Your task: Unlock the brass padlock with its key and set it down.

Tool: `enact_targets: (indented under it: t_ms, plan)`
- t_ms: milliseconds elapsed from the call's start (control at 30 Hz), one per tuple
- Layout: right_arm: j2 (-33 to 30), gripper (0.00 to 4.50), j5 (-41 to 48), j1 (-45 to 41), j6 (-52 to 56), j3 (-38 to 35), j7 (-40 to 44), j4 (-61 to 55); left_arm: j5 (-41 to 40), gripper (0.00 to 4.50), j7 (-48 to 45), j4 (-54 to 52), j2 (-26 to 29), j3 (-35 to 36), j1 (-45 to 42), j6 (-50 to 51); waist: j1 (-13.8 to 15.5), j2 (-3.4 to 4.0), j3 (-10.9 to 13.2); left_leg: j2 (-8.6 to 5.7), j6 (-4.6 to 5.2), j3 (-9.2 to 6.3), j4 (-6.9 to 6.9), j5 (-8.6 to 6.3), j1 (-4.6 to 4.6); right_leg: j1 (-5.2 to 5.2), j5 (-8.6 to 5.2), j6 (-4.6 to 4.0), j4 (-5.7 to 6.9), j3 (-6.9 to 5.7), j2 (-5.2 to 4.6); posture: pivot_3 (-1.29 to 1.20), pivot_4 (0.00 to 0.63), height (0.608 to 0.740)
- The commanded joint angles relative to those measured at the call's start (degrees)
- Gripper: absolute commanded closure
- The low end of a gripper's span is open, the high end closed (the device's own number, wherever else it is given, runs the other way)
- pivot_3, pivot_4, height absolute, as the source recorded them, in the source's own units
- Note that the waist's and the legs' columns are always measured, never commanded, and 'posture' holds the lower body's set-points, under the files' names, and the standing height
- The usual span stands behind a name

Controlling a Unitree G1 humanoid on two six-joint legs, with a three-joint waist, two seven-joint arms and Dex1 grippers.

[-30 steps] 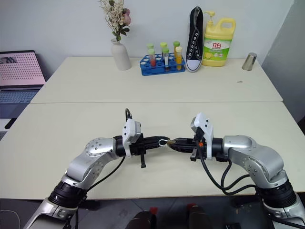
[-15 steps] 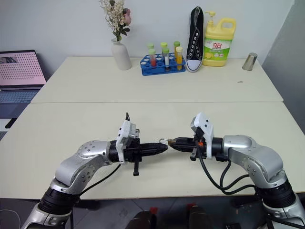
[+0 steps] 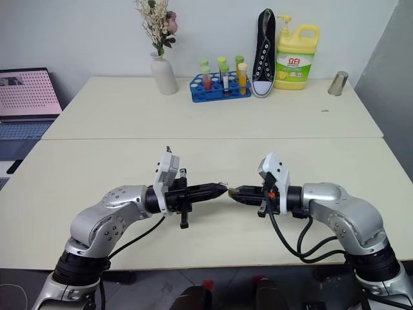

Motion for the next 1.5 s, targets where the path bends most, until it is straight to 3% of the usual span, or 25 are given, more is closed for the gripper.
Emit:
enact_targets:
  t_ms: [33,67,100,200,367,633,933,1067,1333,1500]
  plan:
    - [0.2,4.37,0.5,-0.3,-0.4,-0.9,0.6,-0.8,3.1,4.5,-2.2,-3.0,2.2,0.9,0.7,-4.4,0.0,0.01,0.0,0.0,0.0,0.0,-0.01,0.0,0.0,0.0,0.0,0.0,0.0,0.0,0.0,0.0,0.15,0.74]
    - [0.2,4.37,0.6,-0.3,-0.2,-1.0,0.5,-0.7,4.0,4.5,-2.7,-3.1,2.8,1.2,1.0,-5.8,0.0,0.01,0.0,0.0,0.0,-0.01,-0.01,0.0,0.0,0.0,0.0,0.0,0.0,-0.01,0.0,0.0,0.15,0.74]
    - [0.1,4.37,0.8,-0.3,0.5,-1.2,0.4,-0.4,10.9,4.5,-4.8,-2.2,5.4,0.1,1.8,-15.4,0.0,0.02,0.0,0.01,0.0,0.0,-0.01,0.0,0.0,0.0,0.0,0.0,-0.01,0.0,0.0,0.0,0.15,0.74]
    - [-0.3,4.37,0.9,-0.5,1.9,-1.2,0.5,0.2,22.5,3.98,-7.0,1.2,8.7,-1.1,3.2,-32.8,0.1,0.06,0.0,0.0,-0.02,0.01,-0.06,0.0,0.01,-0.01,0.0,-0.01,-0.07,0.01,0.0,0.0,0.15,0.74]
    - [0.5,4.37,1.7,-1.4,5.7,-0.2,0.4,1.6,29.6,2.49,-10.0,7.7,10.6,-2.6,4.7,-49.1,0.3,0.07,0.0,0.04,-0.01,0.01,-0.09,0.0,-0.03,0.01,0.0,-0.02,-0.2,0.02,-0.1,0.0,0.15,0.74]
    - [5.9,4.37,0.2,-5.8,11.1,3.6,-1.3,10.7,33.2,0.0,-6.7,13.3,9.3,-1.9,4.6,-58.7,0.0,0.1,0.1,0.03,0.01,-0.02,-0.12,-0.01,-0.13,-0.06,0.01,-0.02,-0.23,-0.04,-0.1,0.0,0.15,0.74]
    - [7.6,4.37,-9.6,-11.1,6.6,8.8,-1.3,23.7,31.3,0.0,-5.2,13.5,9.4,-1.3,5.3,-57.6,0.0,0.12,0.1,-0.01,0.01,-0.03,-0.13,-0.01,-0.17,-0.14,0.01,-0.02,-0.19,-0.05,-0.1,0.0,0.15,0.74]
    - [5.5,2.92,-12.9,-11.2,3.5,8.8,0.2,23.9,29.8,0.0,-4.7,12.2,9.4,-1.0,6.3,-54.3,-0.1,0.13,0.1,-0.01,0.0,-0.02,-0.13,-0.01,-0.18,-0.17,0.0,-0.02,-0.16,-0.04,-0.11,0.0,0.15,0.74]
    - [-4.2,0.06,-17.3,-5.8,-3.9,6.5,3.3,13.2,27.7,0.0,-3.8,9.9,9.4,-0.1,6.7,-45.3,0.0,0.14,0.1,-0.02,0.01,-0.01,-0.08,-0.01,-0.36,-0.37,0.0,-0.02,-0.06,-0.05,-0.1,0.0,0.15,0.74]
    - [-10.3,0.02,-15.5,2.4,-10.1,-0.4,6.1,-0.3,25.7,0.0,-4.6,6.2,10.6,0.2,6.4,-36.1,0.0,0.14,0.1,-0.01,0.0,-0.03,0.03,-0.01,-0.67,-0.63,0.0,-0.02,0.02,-0.06,-0.11,0.0,0.15,0.74]
